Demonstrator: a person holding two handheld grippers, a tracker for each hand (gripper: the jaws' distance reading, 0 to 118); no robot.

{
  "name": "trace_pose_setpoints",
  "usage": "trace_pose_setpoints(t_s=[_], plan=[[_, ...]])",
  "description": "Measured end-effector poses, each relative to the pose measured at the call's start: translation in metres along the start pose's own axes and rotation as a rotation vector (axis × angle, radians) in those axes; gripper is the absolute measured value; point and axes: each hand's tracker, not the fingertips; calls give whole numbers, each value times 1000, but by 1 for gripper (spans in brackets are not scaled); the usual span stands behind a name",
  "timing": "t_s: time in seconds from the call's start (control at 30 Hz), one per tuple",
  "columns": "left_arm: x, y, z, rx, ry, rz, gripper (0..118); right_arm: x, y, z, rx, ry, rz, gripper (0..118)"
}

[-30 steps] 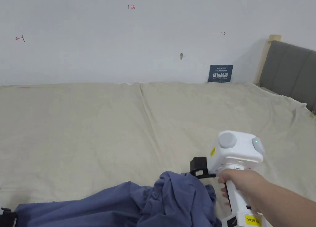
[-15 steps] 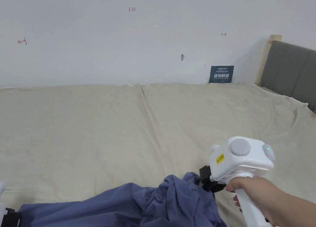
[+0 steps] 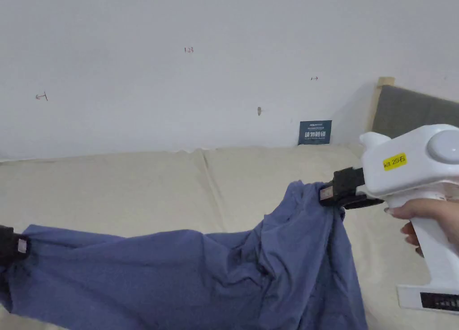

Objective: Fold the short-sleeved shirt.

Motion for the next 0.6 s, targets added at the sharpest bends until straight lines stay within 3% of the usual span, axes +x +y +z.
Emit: trace_pose_setpoints(t_s=[0.17, 0.27, 0.6], plan=[[24, 62, 53, 142, 2, -36, 4, -11, 58, 51, 144, 14, 56, 5], [24, 102, 57, 220, 15, -54, 4, -18, 93, 62, 204, 12, 44, 5], [38, 185, 63, 402, 62, 10, 4, -51, 177, 29, 361, -34, 15, 5]])
